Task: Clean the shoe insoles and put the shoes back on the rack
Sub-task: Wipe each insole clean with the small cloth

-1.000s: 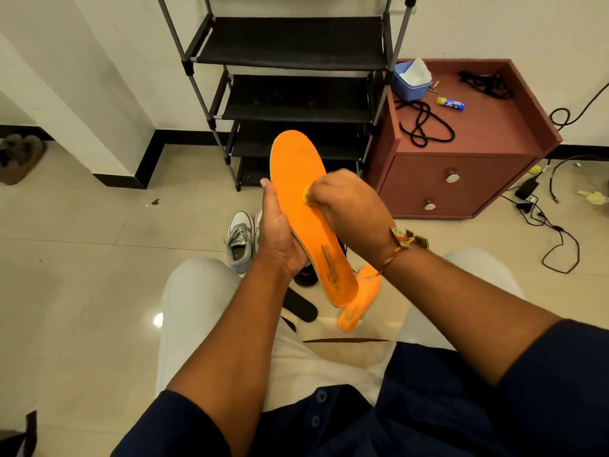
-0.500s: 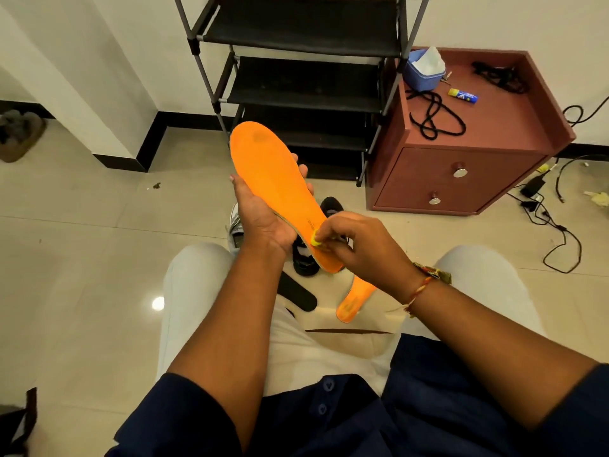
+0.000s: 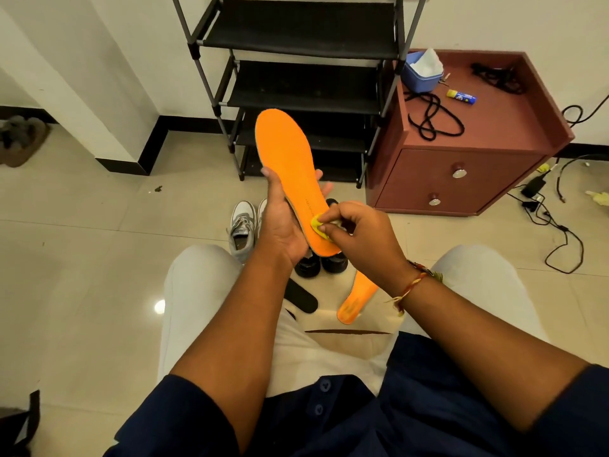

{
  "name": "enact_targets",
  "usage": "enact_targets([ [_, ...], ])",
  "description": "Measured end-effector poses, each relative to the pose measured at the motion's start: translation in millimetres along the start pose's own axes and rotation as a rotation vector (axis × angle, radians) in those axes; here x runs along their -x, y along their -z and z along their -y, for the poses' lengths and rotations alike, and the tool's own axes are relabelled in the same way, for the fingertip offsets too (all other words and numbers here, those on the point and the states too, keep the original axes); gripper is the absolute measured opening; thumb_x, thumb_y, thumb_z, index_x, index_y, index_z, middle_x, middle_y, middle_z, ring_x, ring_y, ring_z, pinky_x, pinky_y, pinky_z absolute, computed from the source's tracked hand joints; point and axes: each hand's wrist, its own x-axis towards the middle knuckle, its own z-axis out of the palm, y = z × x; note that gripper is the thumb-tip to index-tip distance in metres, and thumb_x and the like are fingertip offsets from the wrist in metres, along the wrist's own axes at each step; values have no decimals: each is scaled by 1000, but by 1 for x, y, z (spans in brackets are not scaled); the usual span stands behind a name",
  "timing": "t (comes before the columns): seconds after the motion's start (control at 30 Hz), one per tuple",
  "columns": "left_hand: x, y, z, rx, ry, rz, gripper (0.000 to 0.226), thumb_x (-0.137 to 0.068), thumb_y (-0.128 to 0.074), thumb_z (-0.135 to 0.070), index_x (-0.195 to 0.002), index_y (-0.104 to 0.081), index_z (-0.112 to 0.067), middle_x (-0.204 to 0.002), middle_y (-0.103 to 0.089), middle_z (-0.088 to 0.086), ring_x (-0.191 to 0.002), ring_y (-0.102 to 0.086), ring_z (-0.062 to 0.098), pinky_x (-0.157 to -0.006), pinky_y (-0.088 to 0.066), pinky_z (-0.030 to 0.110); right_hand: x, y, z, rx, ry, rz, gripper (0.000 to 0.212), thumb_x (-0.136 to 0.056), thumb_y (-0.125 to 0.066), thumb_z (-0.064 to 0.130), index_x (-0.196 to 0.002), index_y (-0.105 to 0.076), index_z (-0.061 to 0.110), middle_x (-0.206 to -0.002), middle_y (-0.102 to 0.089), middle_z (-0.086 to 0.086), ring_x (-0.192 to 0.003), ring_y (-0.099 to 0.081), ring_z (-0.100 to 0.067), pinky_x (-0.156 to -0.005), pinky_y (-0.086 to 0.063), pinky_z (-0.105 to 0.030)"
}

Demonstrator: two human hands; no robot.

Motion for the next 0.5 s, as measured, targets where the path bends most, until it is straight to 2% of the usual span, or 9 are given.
enact_targets([
  [0.07, 4, -6, 6, -45, 94, 59, 80, -96, -14, -76, -121, -63, -18, -139, -62, 11, -129, -59, 31, -90, -55, 45, -5, 0, 3, 29, 11, -51, 8, -86, -76, 15, -94, -75, 18, -94, -70, 5, -87, -62, -6, -74, -49, -18],
  [0.1, 6, -7, 10, -68, 134, 84, 85, -95, -13, -76, -122, -63, -13, -134, -66, 12, -126, -61, 31, -91, -55, 45, -7, 0, 3, 54, 23, -68, 8, -86, -75, 15, -94, -75, 18, -94, -71, 4, -87, -62, -6, -75, -50, -17],
  [0.2, 8, -7, 19, -44, 205, 133, 88, -97, -16, -75, -125, -62, -5, -119, -72, 15, -115, -66, 29, -108, -46, 48, -12, -1, 4, 234, 120, -101, 7, -86, -73, 13, -93, -75, 15, -93, -72, 1, -86, -65, -13, -76, -52, -27],
  [0.27, 7, -5, 22, -6, 183, 135, 79, -100, -20, -70, -127, -62, -8, -115, -72, 16, -113, -66, 31, -110, -42, 49, -17, 0, 7, 404, 185, -89, 7, -88, -68, 17, -92, -73, 19, -93, -72, 2, -88, -67, -19, -78, -49, -37],
  [0.37, 8, -4, 25, -5, 164, 167, 70, -102, -22, -66, -137, -58, -16, -128, -68, 16, -123, -61, 34, -111, -40, 53, -36, 9, 8, 510, 197, -105, 13, -91, -60, 22, -94, -73, 22, -96, -72, 3, -92, -67, -22, -81, -45, -42],
  [0.5, 10, -5, 26, -19, 153, 185, 66, -101, -23, -68, -139, -56, -24, -137, -63, 14, -134, -52, 37, -113, -36, 58, -60, 19, 10, 462, 158, -135, 12, -87, -64, 20, -93, -74, 19, -96, -72, 1, -93, -68, -22, -82, -52, -48],
])
